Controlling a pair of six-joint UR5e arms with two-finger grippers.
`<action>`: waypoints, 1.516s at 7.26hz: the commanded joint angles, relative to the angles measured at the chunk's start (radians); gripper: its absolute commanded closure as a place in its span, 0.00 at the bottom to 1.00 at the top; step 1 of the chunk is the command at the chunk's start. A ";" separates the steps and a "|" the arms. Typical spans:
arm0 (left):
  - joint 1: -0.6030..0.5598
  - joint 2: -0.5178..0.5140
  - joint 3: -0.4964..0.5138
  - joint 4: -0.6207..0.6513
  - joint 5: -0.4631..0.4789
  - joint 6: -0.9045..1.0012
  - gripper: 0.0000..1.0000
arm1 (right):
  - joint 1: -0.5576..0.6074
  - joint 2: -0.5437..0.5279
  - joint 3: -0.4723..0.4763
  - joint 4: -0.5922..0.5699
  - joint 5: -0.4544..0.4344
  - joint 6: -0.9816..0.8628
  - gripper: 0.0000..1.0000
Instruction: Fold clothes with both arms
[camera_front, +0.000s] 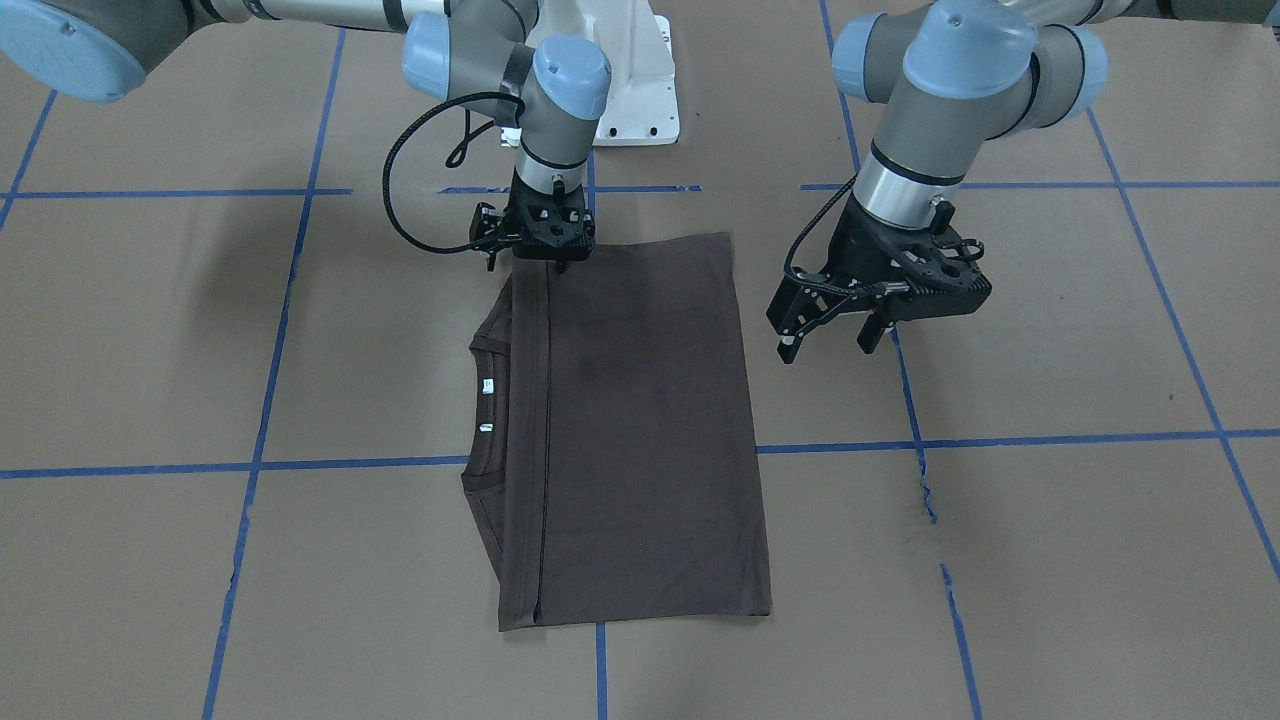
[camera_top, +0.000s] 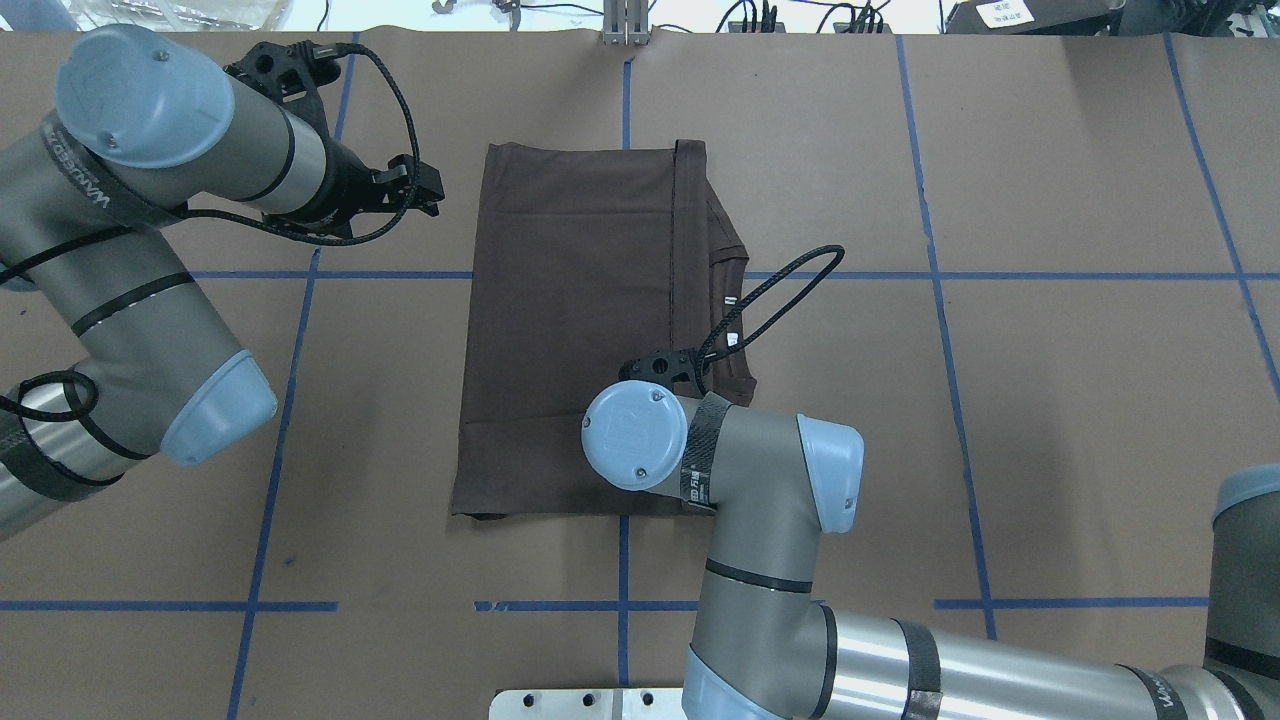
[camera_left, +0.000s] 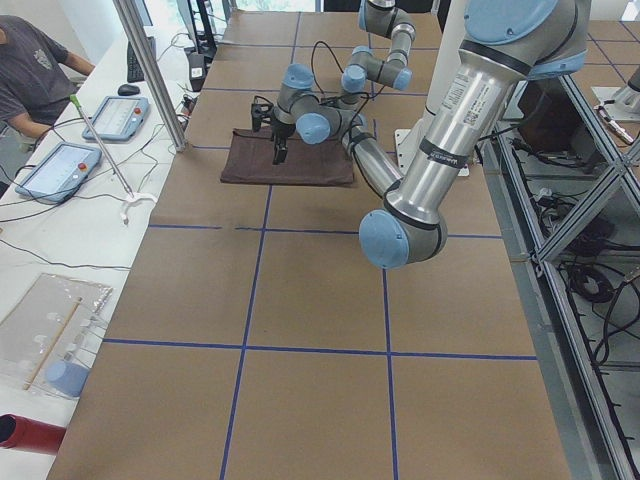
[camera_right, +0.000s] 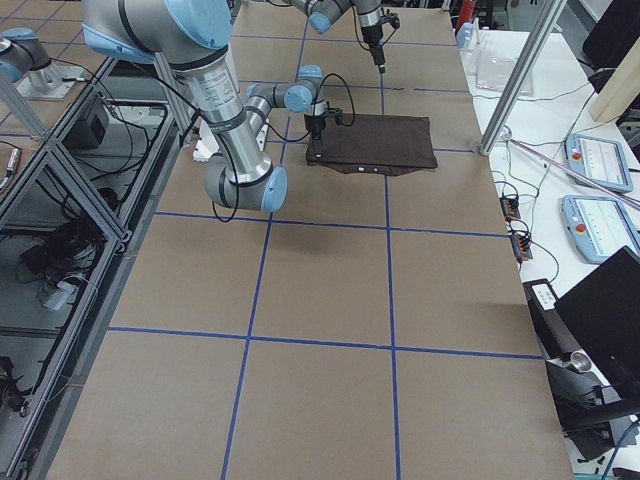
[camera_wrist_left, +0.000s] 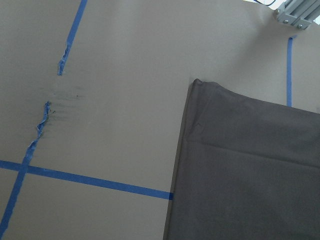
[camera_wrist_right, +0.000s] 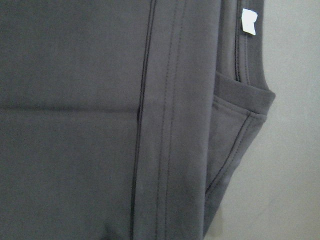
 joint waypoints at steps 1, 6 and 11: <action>0.001 0.001 0.001 0.000 -0.001 0.000 0.00 | 0.006 0.000 0.010 -0.025 0.005 -0.011 0.00; 0.004 -0.007 0.002 0.000 -0.003 0.001 0.00 | 0.015 -0.013 0.011 -0.045 0.006 -0.015 0.00; 0.009 -0.009 0.002 0.000 -0.004 -0.005 0.00 | 0.070 -0.106 0.118 -0.100 0.010 -0.078 0.00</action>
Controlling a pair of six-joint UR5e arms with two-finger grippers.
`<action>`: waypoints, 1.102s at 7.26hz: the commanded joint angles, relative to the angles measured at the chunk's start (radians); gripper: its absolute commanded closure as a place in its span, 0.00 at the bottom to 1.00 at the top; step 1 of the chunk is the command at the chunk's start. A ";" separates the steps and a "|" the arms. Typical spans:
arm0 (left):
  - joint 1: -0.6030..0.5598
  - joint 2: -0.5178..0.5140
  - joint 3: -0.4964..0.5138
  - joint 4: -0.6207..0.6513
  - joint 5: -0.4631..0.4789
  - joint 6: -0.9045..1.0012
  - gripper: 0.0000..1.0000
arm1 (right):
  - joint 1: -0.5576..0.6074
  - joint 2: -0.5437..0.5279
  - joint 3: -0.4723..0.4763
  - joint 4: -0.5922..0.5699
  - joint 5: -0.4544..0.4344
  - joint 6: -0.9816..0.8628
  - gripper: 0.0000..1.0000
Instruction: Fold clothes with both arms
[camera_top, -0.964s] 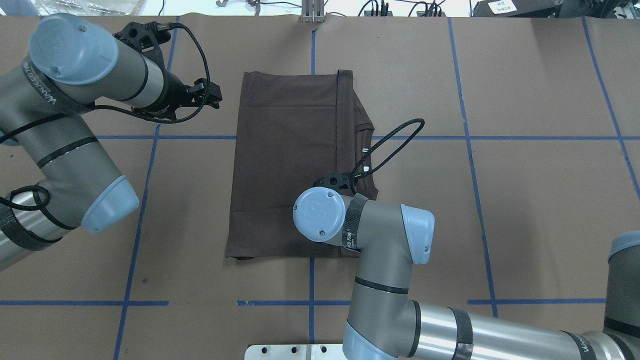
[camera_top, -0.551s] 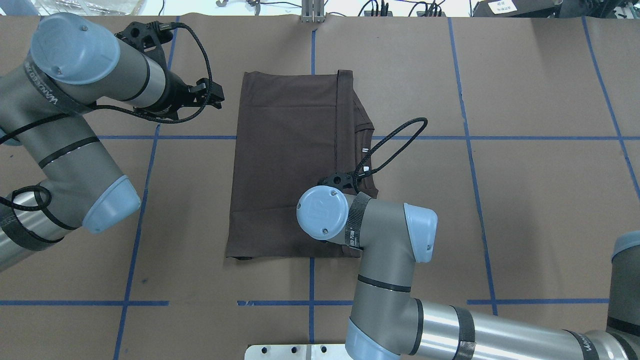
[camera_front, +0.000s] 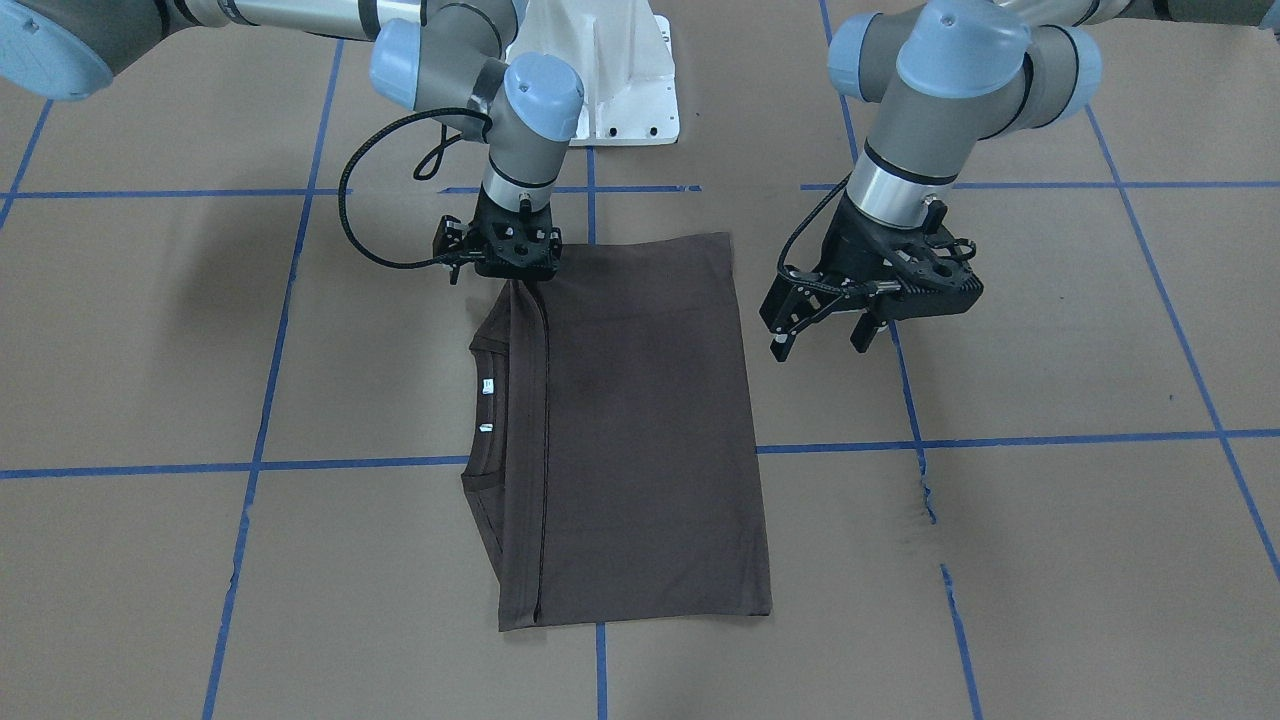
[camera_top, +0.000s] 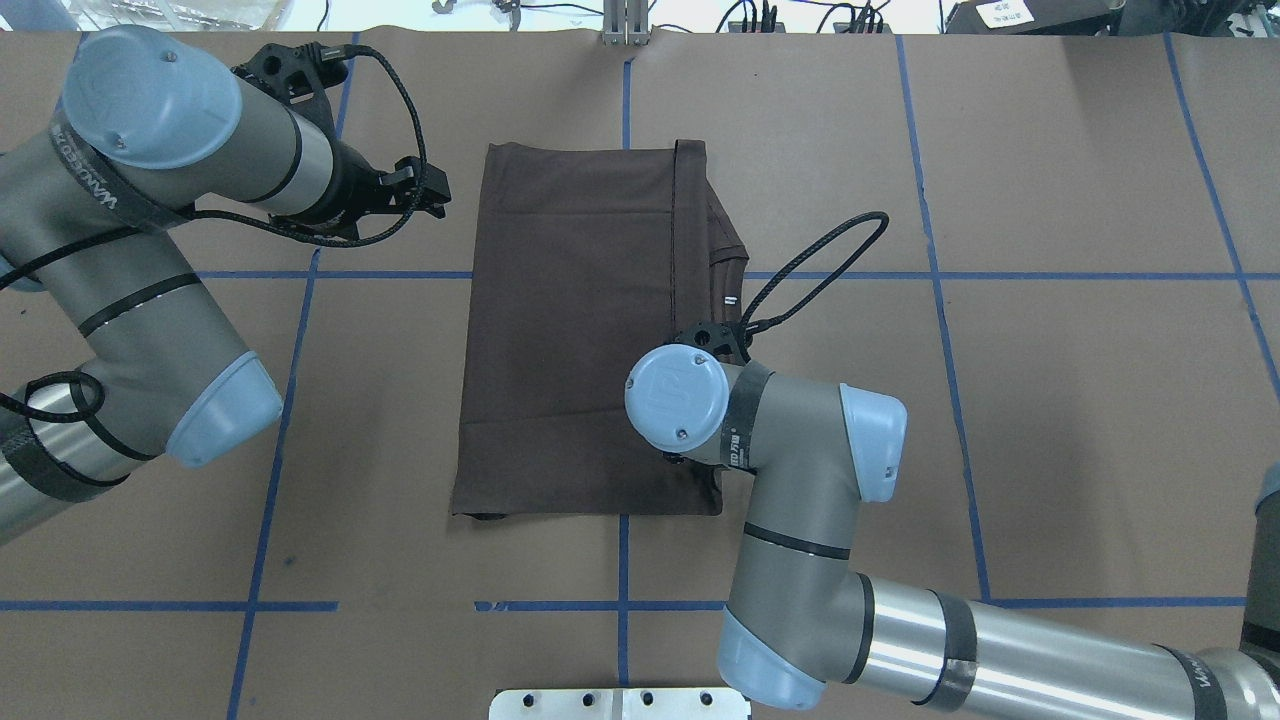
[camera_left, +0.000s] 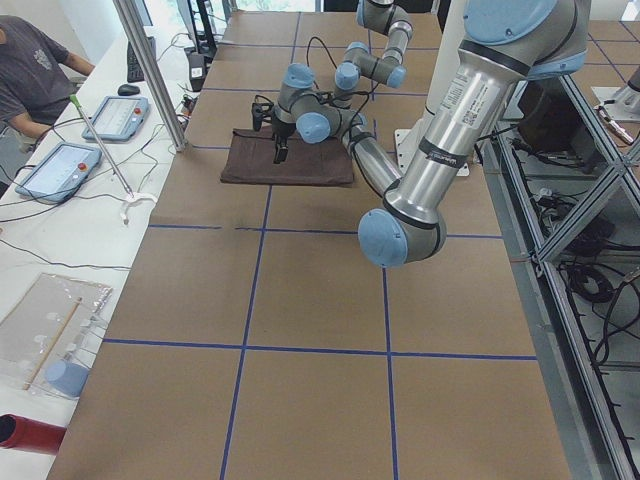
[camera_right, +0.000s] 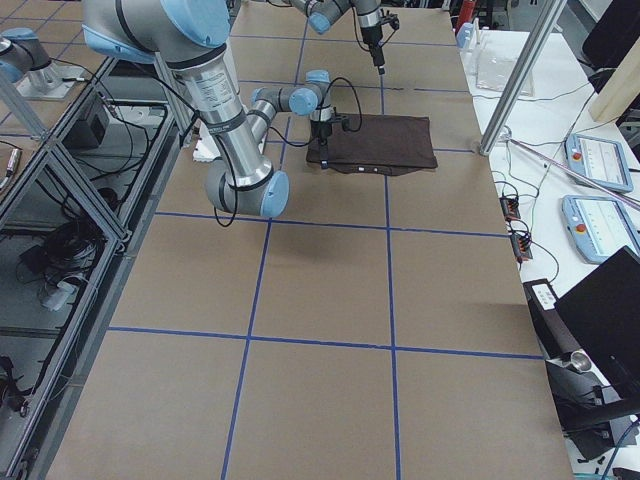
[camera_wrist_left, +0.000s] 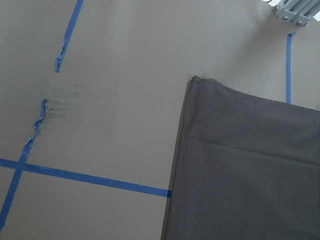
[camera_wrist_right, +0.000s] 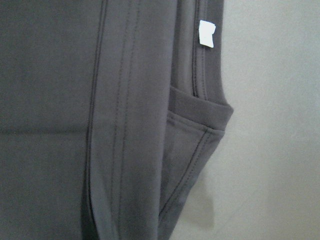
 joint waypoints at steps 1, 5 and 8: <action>0.009 -0.004 0.000 0.000 0.000 -0.005 0.00 | 0.024 -0.080 0.120 -0.079 0.000 -0.075 0.00; 0.012 -0.004 -0.002 0.000 0.000 -0.008 0.00 | 0.083 -0.081 0.191 -0.065 0.035 -0.109 0.00; 0.012 0.001 0.000 0.000 0.000 -0.002 0.00 | 0.100 0.014 -0.009 0.210 0.045 -0.102 0.00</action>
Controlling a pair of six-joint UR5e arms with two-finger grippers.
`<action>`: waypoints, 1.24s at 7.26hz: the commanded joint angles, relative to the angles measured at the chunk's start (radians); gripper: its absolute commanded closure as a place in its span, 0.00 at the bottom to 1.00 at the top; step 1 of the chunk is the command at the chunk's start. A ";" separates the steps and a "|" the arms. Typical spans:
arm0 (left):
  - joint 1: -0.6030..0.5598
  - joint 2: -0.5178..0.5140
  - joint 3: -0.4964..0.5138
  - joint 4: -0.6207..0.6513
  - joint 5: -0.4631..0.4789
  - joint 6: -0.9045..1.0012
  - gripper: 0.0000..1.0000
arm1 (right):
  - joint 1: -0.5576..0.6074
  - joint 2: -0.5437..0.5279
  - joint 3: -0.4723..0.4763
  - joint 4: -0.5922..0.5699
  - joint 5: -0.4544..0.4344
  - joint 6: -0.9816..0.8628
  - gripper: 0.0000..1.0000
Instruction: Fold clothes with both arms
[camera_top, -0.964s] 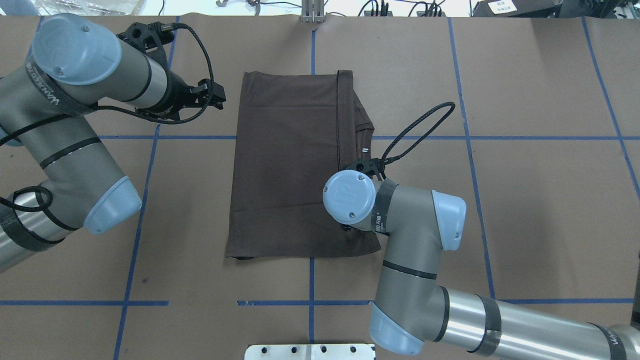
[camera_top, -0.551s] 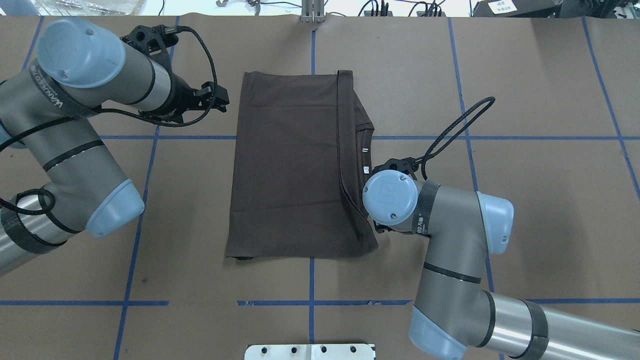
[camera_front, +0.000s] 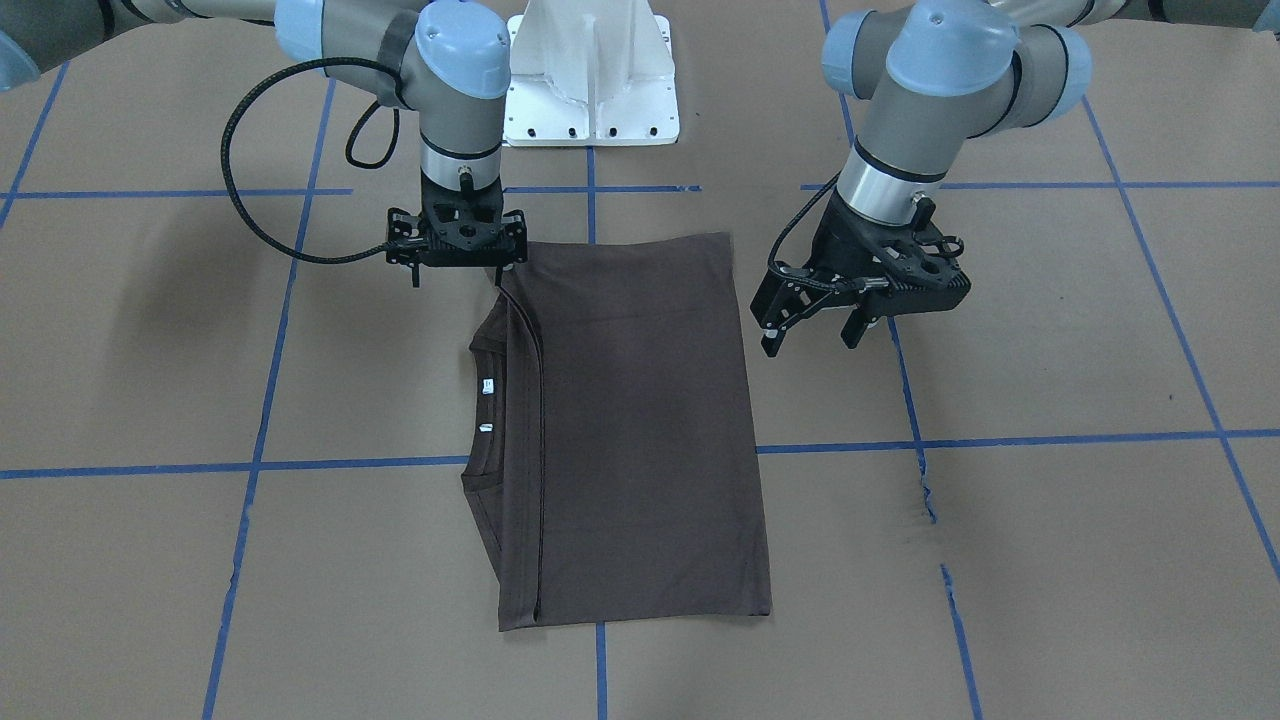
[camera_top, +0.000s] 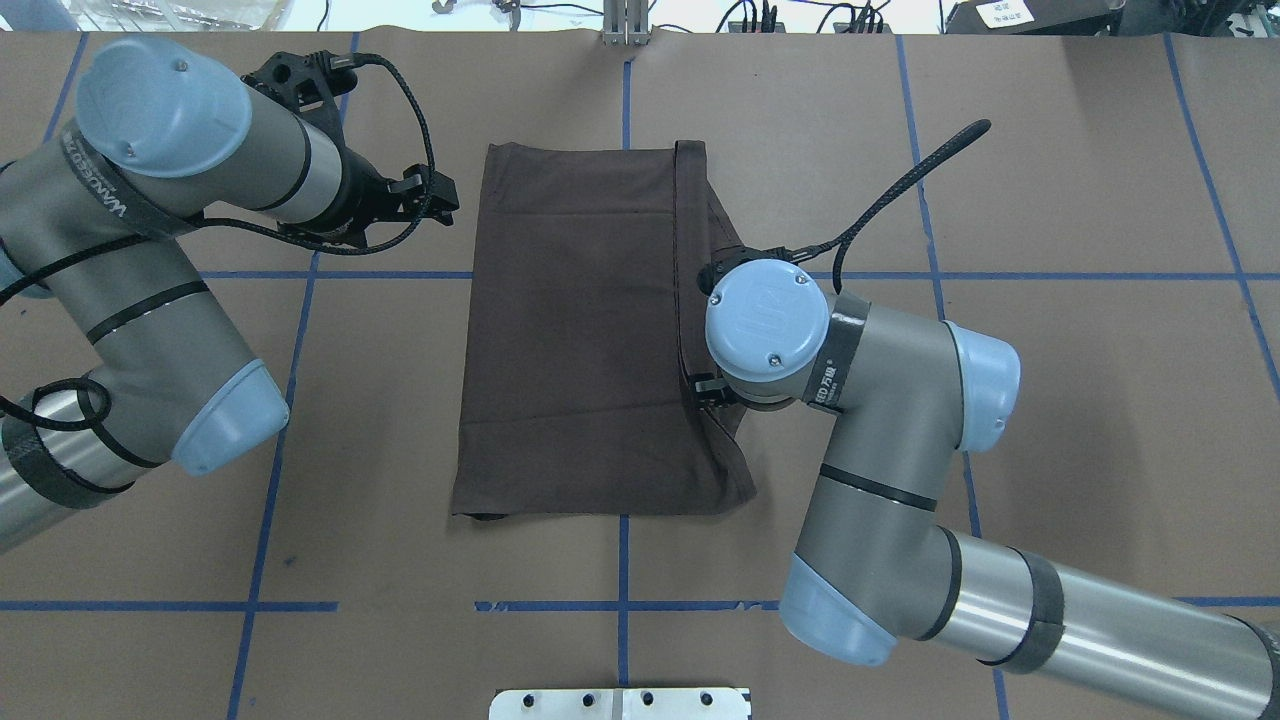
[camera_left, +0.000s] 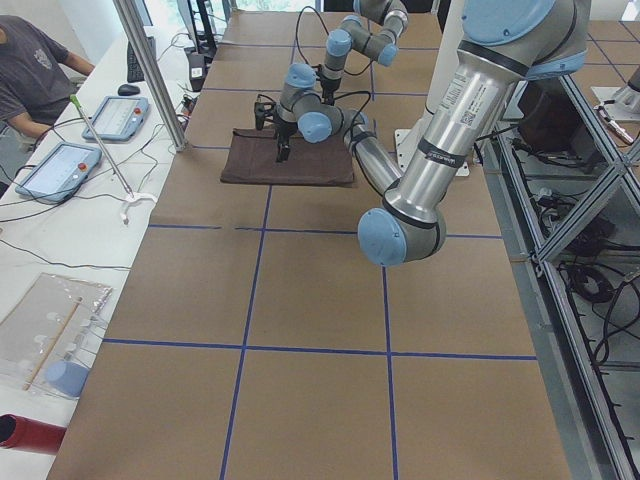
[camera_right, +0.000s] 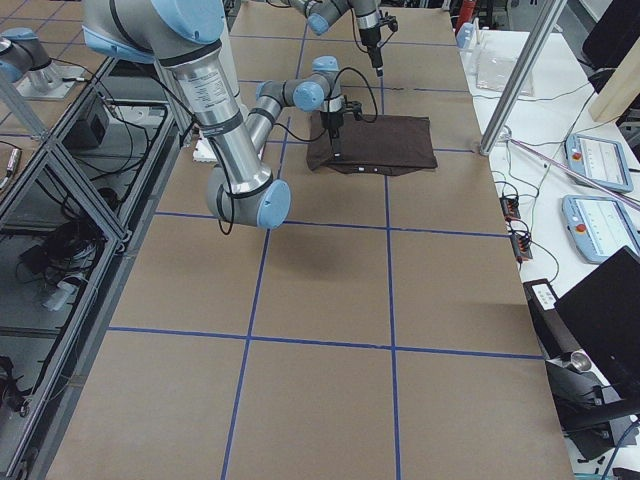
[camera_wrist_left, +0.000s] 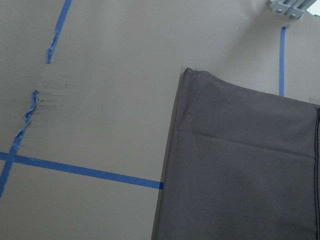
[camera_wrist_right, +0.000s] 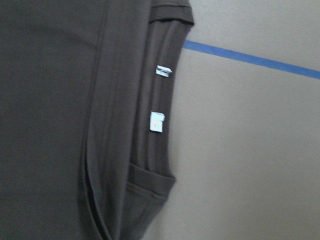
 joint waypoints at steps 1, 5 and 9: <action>0.000 0.003 0.004 -0.001 0.000 0.003 0.00 | 0.002 0.087 -0.165 0.112 0.002 0.005 0.00; 0.000 0.001 0.007 -0.005 0.000 0.003 0.00 | -0.021 0.077 -0.220 0.100 0.005 0.007 0.00; 0.000 0.000 0.007 -0.006 0.000 0.003 0.00 | -0.012 0.067 -0.230 0.099 0.051 0.002 0.00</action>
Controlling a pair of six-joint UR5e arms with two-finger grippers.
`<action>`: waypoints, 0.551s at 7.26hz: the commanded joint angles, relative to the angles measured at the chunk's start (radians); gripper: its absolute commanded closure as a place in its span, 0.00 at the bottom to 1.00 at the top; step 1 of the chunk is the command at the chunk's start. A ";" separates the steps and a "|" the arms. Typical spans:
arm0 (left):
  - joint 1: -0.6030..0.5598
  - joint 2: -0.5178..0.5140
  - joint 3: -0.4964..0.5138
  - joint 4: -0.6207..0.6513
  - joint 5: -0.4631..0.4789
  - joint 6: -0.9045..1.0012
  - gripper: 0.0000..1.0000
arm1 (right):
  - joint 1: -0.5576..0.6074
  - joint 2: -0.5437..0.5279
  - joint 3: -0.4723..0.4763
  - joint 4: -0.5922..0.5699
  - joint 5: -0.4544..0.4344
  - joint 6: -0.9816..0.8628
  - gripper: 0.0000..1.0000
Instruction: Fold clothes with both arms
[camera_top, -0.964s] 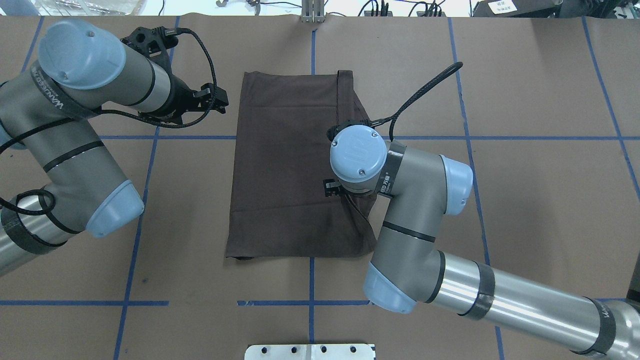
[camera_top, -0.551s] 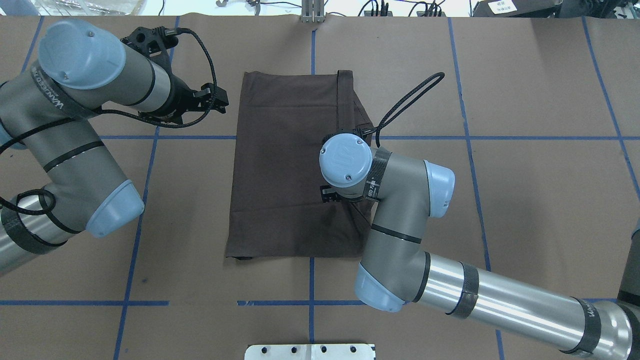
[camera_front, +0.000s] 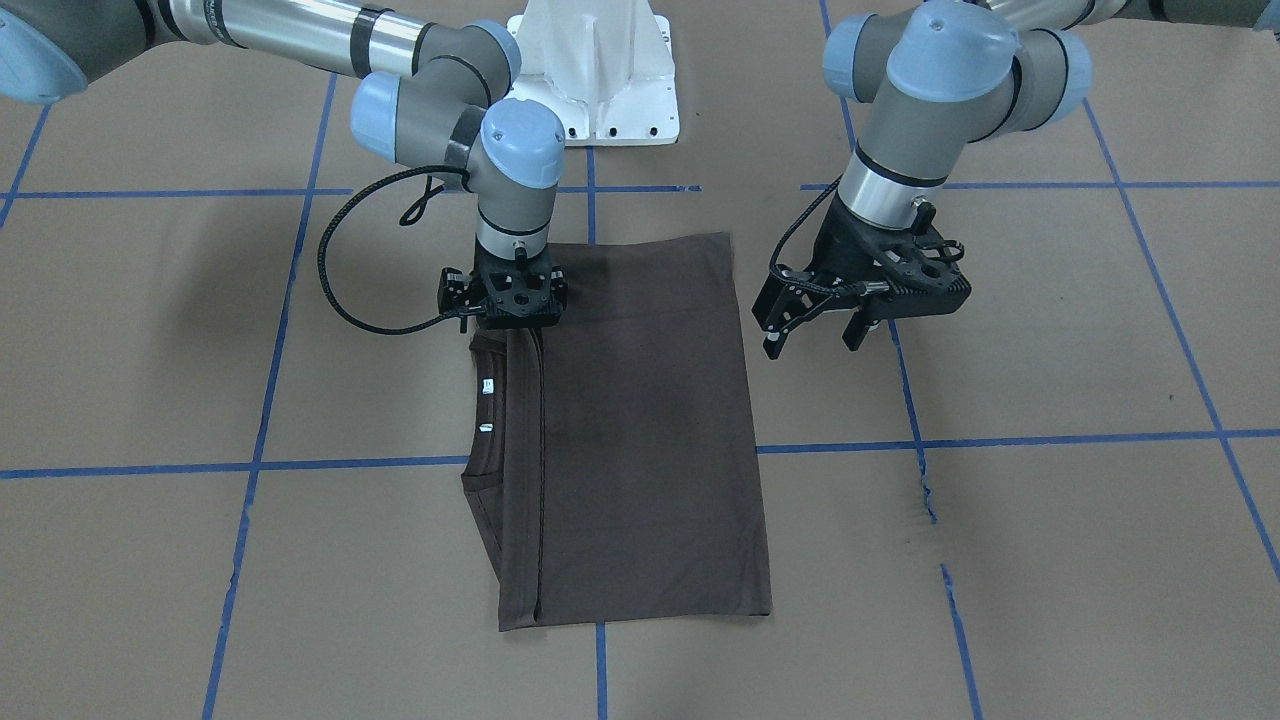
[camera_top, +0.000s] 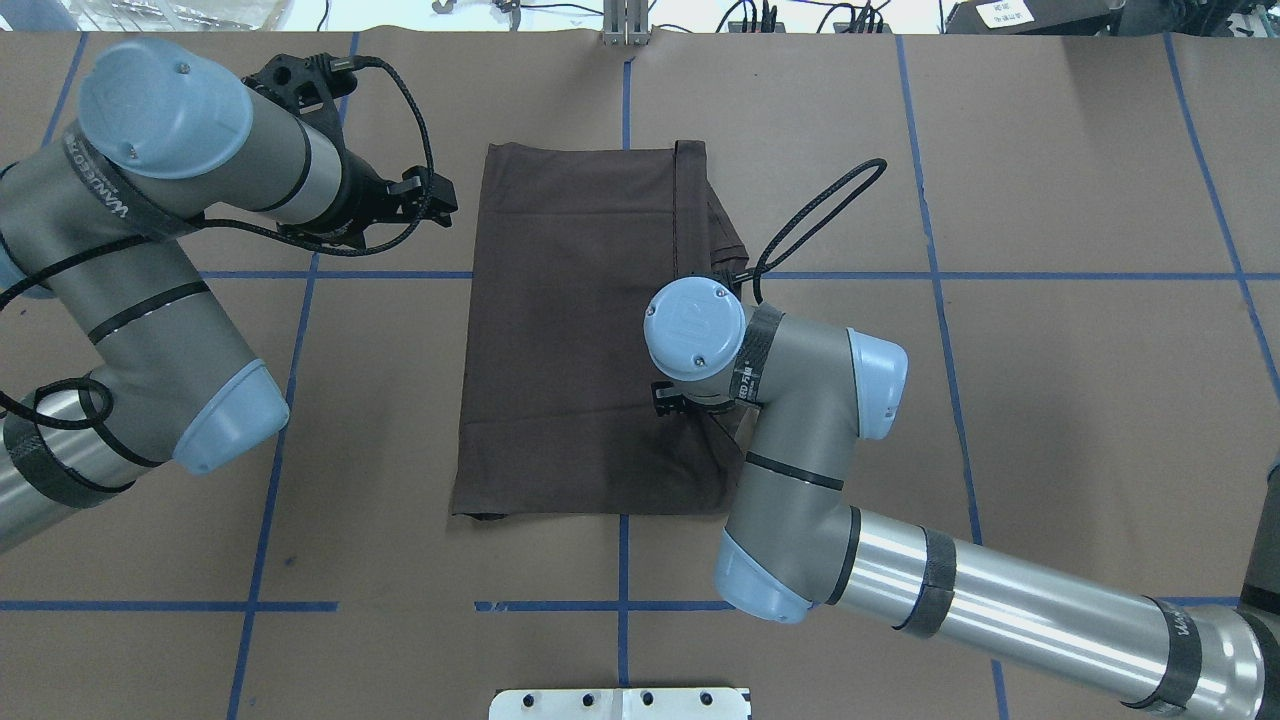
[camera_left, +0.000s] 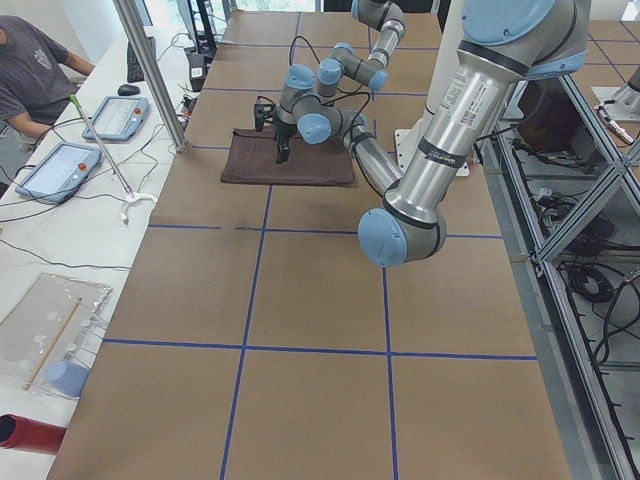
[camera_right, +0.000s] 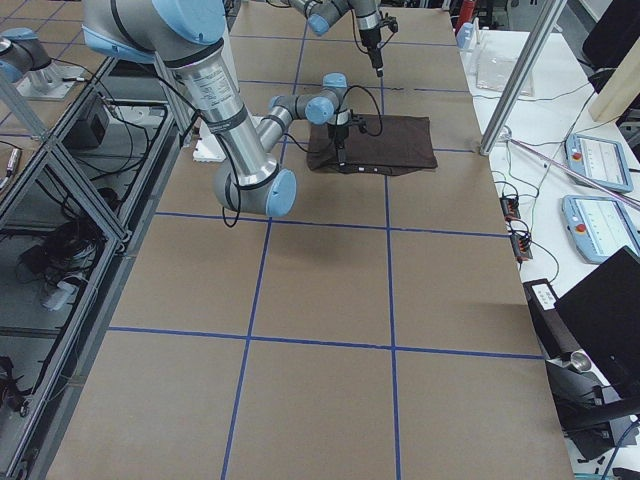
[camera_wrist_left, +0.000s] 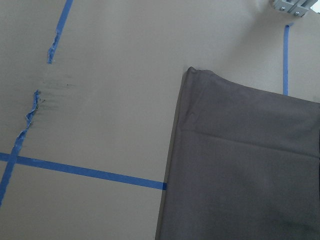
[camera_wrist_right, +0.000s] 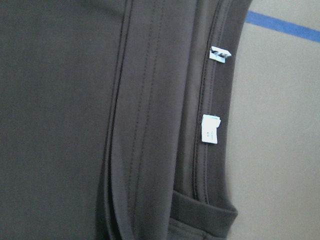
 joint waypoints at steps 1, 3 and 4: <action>0.000 -0.001 0.001 -0.001 0.000 0.000 0.00 | 0.008 -0.003 0.005 -0.019 0.019 -0.002 0.00; 0.002 -0.003 -0.004 -0.001 0.000 -0.003 0.00 | 0.020 -0.006 0.009 -0.036 0.021 -0.008 0.00; 0.002 -0.003 -0.006 -0.001 0.000 -0.003 0.00 | 0.029 -0.024 0.012 -0.036 0.022 -0.011 0.00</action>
